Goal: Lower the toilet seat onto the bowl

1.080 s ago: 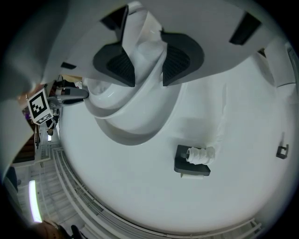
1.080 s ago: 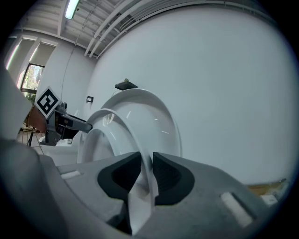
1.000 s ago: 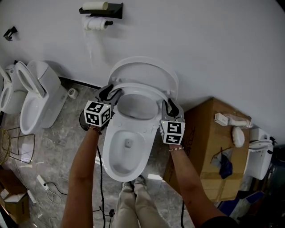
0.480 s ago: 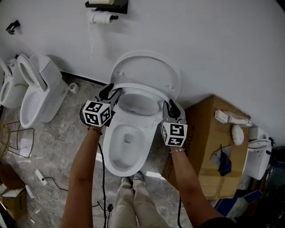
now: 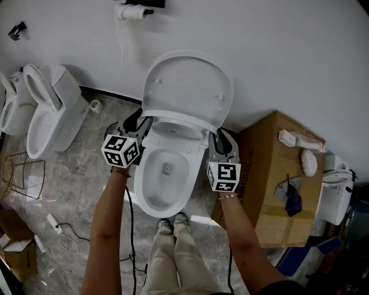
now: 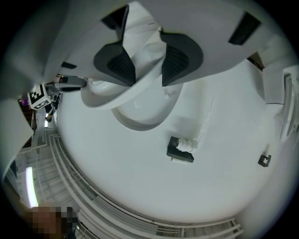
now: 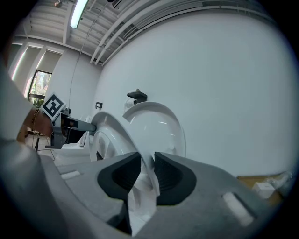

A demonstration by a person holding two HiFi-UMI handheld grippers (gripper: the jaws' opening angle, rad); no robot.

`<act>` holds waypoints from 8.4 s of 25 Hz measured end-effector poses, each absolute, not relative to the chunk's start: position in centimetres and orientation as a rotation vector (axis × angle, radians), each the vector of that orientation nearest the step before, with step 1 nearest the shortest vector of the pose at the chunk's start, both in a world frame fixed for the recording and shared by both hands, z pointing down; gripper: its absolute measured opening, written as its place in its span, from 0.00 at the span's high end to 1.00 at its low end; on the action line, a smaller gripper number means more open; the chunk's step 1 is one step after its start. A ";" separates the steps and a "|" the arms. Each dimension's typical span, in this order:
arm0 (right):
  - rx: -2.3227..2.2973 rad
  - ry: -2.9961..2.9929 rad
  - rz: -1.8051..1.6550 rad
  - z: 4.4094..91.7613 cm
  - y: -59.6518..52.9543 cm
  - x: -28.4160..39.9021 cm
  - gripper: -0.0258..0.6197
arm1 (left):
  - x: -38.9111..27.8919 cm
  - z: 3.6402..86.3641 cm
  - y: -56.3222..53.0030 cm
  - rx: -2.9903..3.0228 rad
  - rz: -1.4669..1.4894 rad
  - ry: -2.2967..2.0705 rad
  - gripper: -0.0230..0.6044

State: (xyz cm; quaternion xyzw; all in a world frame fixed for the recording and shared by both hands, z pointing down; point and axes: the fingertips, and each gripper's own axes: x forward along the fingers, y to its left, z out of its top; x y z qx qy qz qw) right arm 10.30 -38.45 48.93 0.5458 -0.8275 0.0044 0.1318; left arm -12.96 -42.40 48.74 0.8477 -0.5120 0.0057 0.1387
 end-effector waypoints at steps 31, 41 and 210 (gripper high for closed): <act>1.502 -2.325 -0.042 55.2 -21.0 7.9 0.81 | -15.1 55.9 -24.7 2.438 0.172 -1.547 0.69; 1.511 -2.307 -0.018 57.3 -18.0 7.6 0.81 | -15.5 58.1 -21.6 2.478 0.203 -1.550 0.70; 1.448 -2.576 0.736 45.3 -9.4 10.2 0.95 | -18.5 45.0 -6.1 2.033 0.167 -1.754 0.96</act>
